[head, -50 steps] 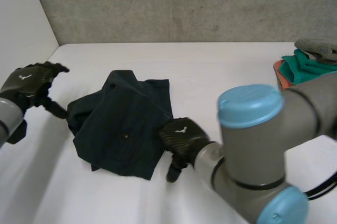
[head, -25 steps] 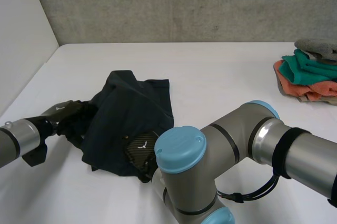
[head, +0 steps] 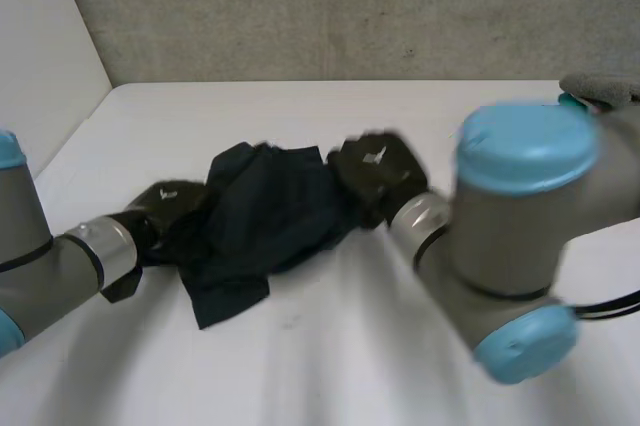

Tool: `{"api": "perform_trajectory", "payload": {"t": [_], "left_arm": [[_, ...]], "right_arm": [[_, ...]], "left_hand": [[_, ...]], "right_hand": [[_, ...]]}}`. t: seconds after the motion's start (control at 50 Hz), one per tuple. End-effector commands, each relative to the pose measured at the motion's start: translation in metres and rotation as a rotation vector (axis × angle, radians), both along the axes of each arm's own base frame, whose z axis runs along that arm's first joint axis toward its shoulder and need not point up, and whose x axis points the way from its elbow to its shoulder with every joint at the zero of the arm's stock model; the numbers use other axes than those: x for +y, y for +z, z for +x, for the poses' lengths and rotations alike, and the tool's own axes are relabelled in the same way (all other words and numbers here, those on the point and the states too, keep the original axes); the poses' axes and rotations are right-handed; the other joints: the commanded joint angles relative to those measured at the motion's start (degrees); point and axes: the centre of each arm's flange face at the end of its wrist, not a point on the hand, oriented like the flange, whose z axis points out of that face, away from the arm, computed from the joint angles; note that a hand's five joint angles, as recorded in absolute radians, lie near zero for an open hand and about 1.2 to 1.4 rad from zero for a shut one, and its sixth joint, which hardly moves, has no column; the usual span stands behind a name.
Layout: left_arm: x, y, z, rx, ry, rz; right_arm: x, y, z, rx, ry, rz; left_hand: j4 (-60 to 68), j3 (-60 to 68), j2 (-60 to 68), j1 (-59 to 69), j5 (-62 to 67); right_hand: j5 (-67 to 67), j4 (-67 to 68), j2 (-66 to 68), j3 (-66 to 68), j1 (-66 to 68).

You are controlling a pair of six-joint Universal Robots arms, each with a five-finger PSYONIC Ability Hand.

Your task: Fold the laundry.

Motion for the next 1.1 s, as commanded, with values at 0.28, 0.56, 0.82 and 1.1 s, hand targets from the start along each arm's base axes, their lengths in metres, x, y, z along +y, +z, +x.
{"api": "perform_trajectory", "payload": {"t": [0.28,0.56,0.82,1.1], "left_arm": [[0.042,0.242,0.004,0.293,0.096,-0.594],[-0.033,0.193,-0.044,0.279,0.144,-0.345],[-0.113,0.121,-0.083,0.319,0.236,-0.504],[-0.019,0.106,-0.06,0.07,0.158,-0.487]], "right_arm": [[-0.018,0.201,-0.065,-0.278,-0.093,-0.364],[-0.094,0.164,-0.045,-0.333,-0.246,-0.333],[-0.17,0.056,-0.019,-0.111,-0.429,-0.461],[-0.07,0.041,-0.066,0.209,-0.134,-0.117]], "left_hand": [[11.7,12.6,11.5,15.5,13.9],[11.7,12.6,11.5,15.5,13.9],[-58.3,-57.4,-58.5,-54.5,-56.1],[-58.3,-57.4,-58.5,-54.5,-56.1]], "right_hand": [[13.8,11.8,13.4,12.1,19.6],[13.8,11.8,13.4,12.1,19.6],[-56.2,-58.2,-56.6,-57.9,-50.4],[-54.4,-56.4,-54.8,-56.1,-48.6]]}}
